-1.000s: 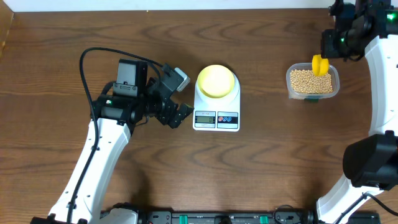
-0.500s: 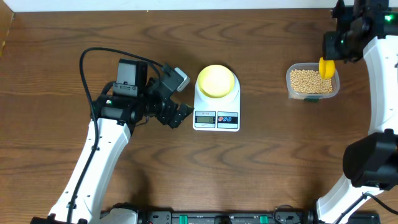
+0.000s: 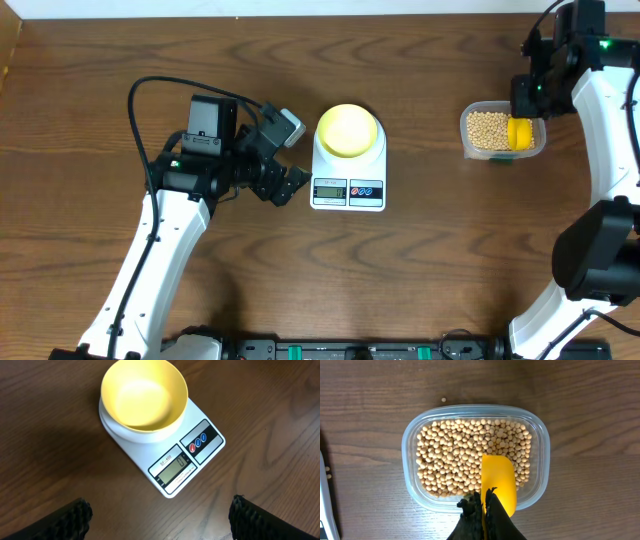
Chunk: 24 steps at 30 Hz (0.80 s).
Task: Scoop item into bowl and weigh 50g on scale
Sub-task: 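Drag the scoop through the soybeans and lift it out full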
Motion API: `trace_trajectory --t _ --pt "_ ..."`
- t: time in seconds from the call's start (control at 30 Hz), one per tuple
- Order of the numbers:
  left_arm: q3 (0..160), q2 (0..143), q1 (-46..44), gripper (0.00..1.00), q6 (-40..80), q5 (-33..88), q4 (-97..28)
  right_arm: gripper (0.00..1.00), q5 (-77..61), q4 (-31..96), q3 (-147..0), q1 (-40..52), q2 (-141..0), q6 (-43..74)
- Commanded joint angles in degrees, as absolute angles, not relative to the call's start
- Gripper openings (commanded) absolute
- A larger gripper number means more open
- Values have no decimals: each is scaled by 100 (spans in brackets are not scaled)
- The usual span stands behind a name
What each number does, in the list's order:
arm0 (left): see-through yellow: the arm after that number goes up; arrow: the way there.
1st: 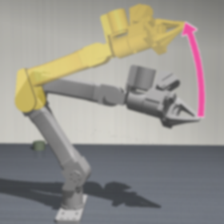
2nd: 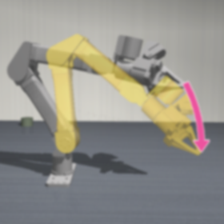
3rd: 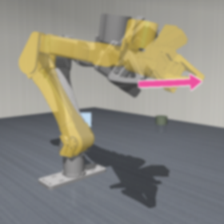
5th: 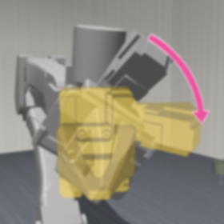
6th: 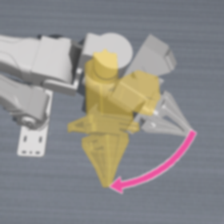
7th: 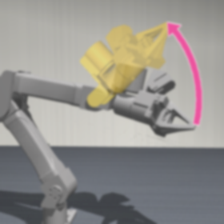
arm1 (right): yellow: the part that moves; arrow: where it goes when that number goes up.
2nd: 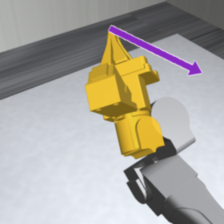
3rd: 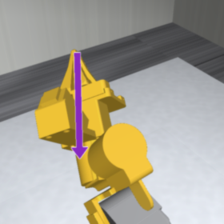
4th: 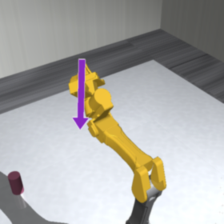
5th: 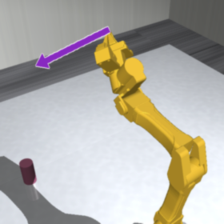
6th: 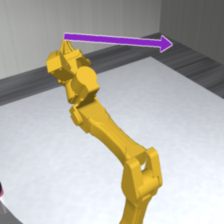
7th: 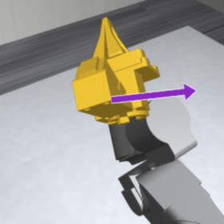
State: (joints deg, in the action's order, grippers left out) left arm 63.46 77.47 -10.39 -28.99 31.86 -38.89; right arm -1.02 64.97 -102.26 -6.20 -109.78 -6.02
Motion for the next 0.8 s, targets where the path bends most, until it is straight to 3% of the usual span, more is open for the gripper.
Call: trace_trajectory --t 0.0,0.77 --pt "6399 7684 -1031 90 -2995 3295 -3894 2 -36 6495 -10182 -655 -10986 -519" --pt "6399 7684 -1031 90 -2995 3295 -3894 1 -1066 5793 -9607 -628 -10986 -475"
